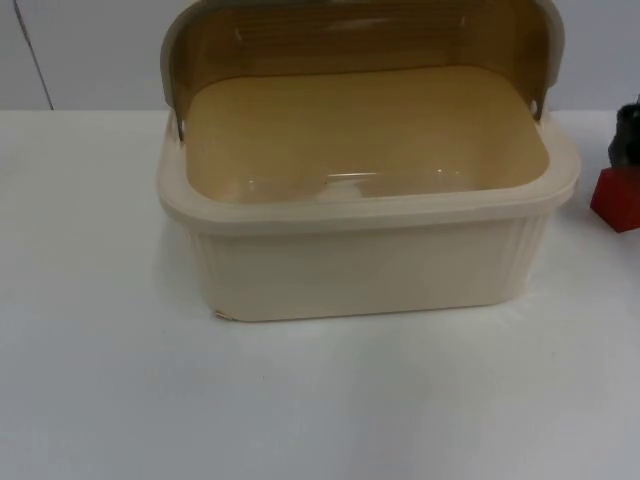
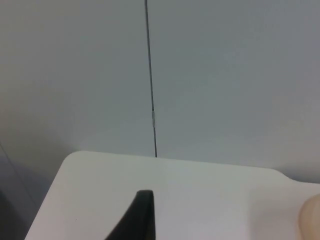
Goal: Open the box lid with the left hand, place the block into the box with the right hand, then close the box lid with the left hand.
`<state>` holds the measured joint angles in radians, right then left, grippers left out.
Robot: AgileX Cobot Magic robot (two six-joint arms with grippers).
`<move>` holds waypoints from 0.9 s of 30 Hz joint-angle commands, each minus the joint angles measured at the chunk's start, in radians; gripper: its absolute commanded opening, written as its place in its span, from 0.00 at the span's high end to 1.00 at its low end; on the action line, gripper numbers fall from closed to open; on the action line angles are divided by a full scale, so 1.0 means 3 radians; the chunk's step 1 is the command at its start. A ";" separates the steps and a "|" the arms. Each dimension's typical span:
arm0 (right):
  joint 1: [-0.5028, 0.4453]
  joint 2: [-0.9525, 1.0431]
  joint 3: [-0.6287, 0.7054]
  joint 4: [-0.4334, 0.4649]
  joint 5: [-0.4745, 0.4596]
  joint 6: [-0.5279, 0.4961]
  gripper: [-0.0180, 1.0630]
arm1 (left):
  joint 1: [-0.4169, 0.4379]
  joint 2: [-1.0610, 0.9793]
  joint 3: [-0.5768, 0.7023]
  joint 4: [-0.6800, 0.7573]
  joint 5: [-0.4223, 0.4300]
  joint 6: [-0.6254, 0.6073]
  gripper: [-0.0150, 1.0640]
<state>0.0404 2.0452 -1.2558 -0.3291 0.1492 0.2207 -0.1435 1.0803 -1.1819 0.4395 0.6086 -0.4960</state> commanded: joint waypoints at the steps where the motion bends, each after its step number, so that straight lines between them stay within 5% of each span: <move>1: 0.0007 0.0073 -0.0017 0.0004 -0.0050 0.0009 0.02 | 0.0016 -0.0007 0.0004 -0.0036 0.0005 -0.0020 0.01; 12: 0.0007 0.0286 -0.0017 -0.0003 -0.0224 -0.0040 0.11 | 0.0016 0.0101 0.0004 -0.0046 0.0018 -0.0020 0.01; 16: 0.0014 0.0315 -0.0029 0.0004 -0.0251 -0.0040 0.47 | 0.0016 0.0119 0.0004 -0.0046 0.0010 -0.0020 0.01; 17: 0.0014 0.0315 -0.0029 0.0004 -0.0251 -0.0040 0.47 | 0.0016 0.0119 0.0004 -0.0046 0.0010 -0.0020 0.01; 21: 0.0014 0.0301 -0.0029 0.0004 -0.0257 -0.0004 0.90 | 0.0016 0.0119 0.0004 -0.0032 0.0010 -0.0020 0.01; 27: 0.0014 0.0116 -0.0029 0.0004 -0.0153 0.0085 0.99 | 0.0016 0.0119 0.0004 -0.0032 0.0010 -0.0020 0.01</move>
<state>0.0404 2.1273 -1.2574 -0.3253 0.0912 0.2337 -0.1435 1.1173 -1.1819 0.4372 0.6145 -0.4960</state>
